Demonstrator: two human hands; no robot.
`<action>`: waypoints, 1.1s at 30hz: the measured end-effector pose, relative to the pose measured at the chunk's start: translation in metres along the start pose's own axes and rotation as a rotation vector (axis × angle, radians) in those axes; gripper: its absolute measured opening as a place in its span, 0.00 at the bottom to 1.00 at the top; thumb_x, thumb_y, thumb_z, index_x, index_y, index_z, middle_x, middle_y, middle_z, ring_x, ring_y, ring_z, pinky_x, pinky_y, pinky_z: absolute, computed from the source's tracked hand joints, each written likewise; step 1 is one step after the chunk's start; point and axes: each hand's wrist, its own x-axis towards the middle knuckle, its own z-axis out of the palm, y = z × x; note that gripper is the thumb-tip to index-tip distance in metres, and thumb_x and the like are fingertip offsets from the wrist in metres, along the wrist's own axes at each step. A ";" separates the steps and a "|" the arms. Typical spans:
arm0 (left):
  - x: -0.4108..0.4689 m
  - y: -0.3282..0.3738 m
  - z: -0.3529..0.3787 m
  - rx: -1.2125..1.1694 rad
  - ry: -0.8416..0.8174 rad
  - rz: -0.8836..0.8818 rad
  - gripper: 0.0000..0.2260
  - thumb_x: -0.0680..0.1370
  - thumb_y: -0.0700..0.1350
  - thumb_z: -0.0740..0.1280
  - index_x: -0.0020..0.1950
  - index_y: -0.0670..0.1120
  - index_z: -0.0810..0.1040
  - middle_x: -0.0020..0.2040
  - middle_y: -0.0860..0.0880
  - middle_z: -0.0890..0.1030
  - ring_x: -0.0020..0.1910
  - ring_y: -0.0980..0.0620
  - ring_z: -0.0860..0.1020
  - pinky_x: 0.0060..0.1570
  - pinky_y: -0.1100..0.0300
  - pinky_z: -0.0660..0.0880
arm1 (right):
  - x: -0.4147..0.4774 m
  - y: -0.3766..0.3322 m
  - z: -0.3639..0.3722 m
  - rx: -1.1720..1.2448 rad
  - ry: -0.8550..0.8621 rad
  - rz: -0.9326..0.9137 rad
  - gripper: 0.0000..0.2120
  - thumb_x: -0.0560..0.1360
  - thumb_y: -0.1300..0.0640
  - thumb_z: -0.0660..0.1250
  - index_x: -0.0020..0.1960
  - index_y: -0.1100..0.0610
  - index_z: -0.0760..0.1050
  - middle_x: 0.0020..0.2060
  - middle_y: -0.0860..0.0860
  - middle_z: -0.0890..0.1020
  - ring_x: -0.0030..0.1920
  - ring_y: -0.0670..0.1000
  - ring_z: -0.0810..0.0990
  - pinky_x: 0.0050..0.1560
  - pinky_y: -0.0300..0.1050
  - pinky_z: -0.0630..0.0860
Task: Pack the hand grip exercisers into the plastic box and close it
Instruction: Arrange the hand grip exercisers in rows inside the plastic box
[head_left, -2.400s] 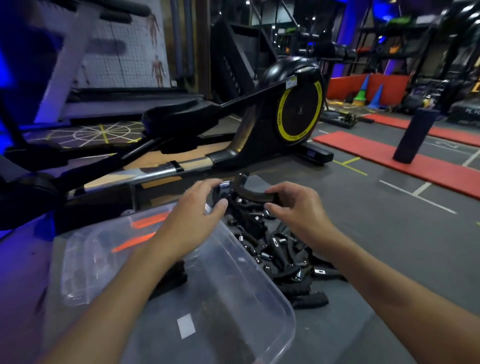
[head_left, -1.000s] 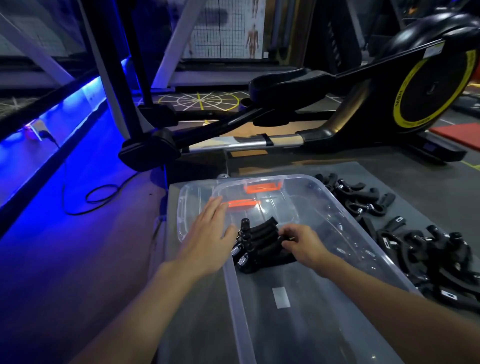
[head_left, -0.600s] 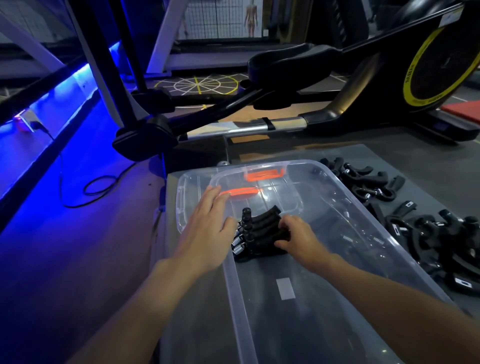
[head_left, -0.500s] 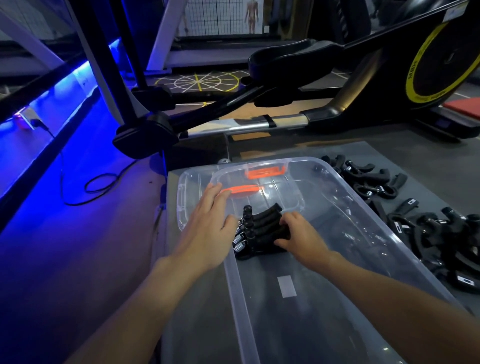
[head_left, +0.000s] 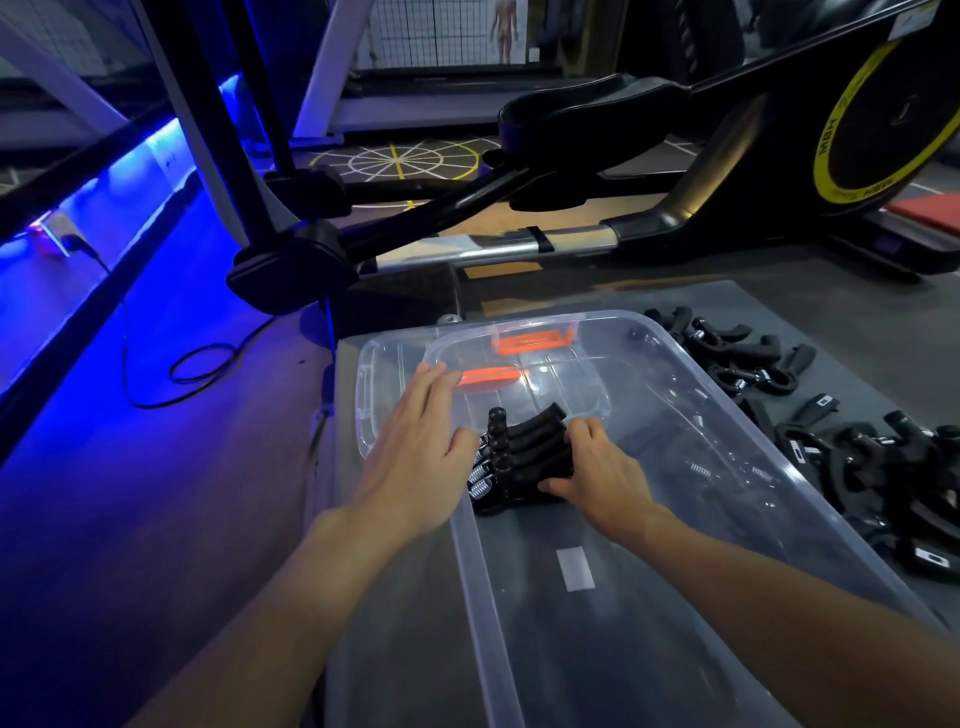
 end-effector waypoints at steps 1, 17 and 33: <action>0.000 0.000 0.000 0.000 0.003 0.000 0.29 0.74 0.49 0.50 0.76 0.46 0.58 0.78 0.51 0.56 0.77 0.57 0.50 0.73 0.62 0.49 | 0.000 0.000 0.001 0.010 -0.005 0.012 0.28 0.67 0.43 0.75 0.54 0.54 0.62 0.55 0.49 0.70 0.53 0.56 0.79 0.45 0.51 0.74; 0.033 0.075 -0.006 -0.100 0.072 0.129 0.23 0.78 0.45 0.63 0.73 0.51 0.64 0.69 0.52 0.70 0.68 0.51 0.67 0.68 0.50 0.65 | -0.010 -0.004 -0.100 0.198 0.193 -0.116 0.23 0.75 0.48 0.68 0.65 0.53 0.65 0.60 0.49 0.73 0.47 0.50 0.77 0.49 0.53 0.76; 0.037 0.184 0.132 0.235 -0.392 0.415 0.32 0.77 0.68 0.50 0.77 0.53 0.56 0.80 0.49 0.52 0.78 0.51 0.44 0.77 0.48 0.45 | -0.107 0.212 -0.147 0.334 0.123 0.458 0.11 0.74 0.56 0.70 0.53 0.59 0.77 0.47 0.54 0.82 0.48 0.54 0.80 0.51 0.47 0.76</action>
